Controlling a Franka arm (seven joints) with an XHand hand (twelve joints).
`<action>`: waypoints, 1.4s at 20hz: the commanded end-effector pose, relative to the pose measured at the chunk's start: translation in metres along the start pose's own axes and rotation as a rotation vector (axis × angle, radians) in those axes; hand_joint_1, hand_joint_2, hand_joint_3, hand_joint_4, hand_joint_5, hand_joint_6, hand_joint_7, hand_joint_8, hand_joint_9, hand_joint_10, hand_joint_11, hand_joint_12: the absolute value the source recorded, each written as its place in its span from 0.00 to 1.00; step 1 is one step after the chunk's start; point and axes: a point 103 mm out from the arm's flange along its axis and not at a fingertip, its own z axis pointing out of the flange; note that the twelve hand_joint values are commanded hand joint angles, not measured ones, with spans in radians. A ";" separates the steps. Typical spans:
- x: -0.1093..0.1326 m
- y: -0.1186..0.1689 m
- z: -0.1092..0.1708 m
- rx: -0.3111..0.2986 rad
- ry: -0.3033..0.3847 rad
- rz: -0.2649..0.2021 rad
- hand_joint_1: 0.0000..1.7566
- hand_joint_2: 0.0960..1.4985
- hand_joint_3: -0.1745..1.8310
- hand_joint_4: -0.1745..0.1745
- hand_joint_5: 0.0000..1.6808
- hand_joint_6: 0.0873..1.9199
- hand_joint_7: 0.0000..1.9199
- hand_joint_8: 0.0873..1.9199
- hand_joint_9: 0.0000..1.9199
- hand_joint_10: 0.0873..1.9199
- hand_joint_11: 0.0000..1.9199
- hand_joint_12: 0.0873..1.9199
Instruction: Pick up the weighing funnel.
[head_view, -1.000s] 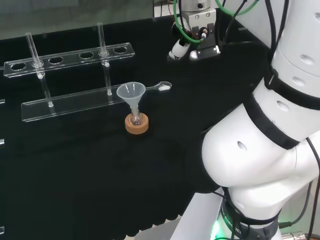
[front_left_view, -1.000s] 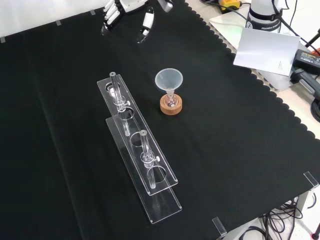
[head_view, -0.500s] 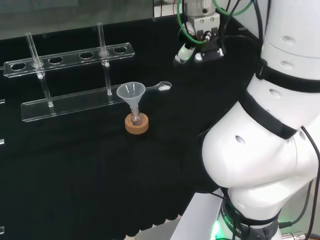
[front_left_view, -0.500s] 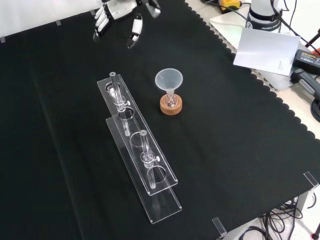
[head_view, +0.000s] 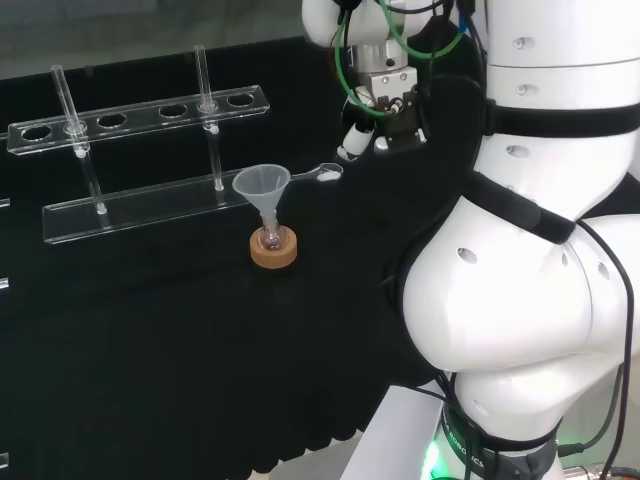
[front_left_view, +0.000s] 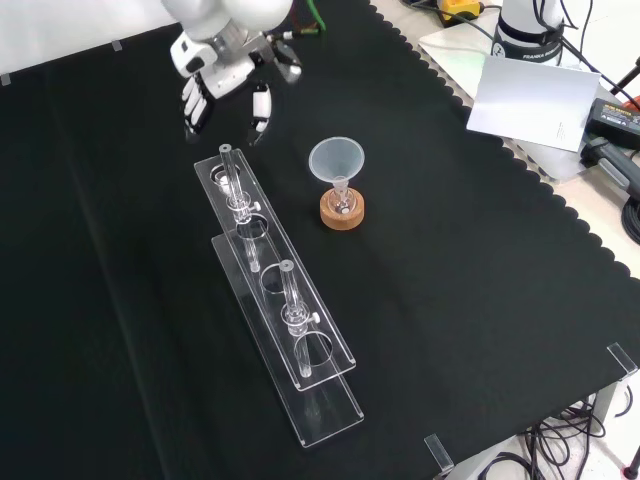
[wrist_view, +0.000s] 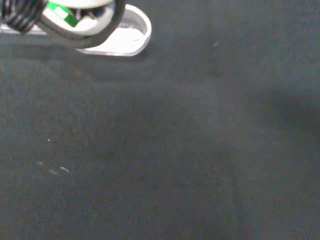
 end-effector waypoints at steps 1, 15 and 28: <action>0.014 0.028 0.020 0.029 0.018 -0.044 0.51 0.36 0.34 0.44 0.34 0.00 0.22 0.31 0.33 0.24 0.23 0.68; 0.028 0.047 0.035 0.051 -0.039 -0.076 0.54 0.34 0.36 0.47 0.36 0.00 0.23 0.31 0.33 0.24 0.23 0.68; 0.021 0.049 0.039 0.031 -0.080 -0.089 0.54 0.32 0.38 0.48 0.37 0.00 0.23 0.31 0.34 0.23 0.23 0.68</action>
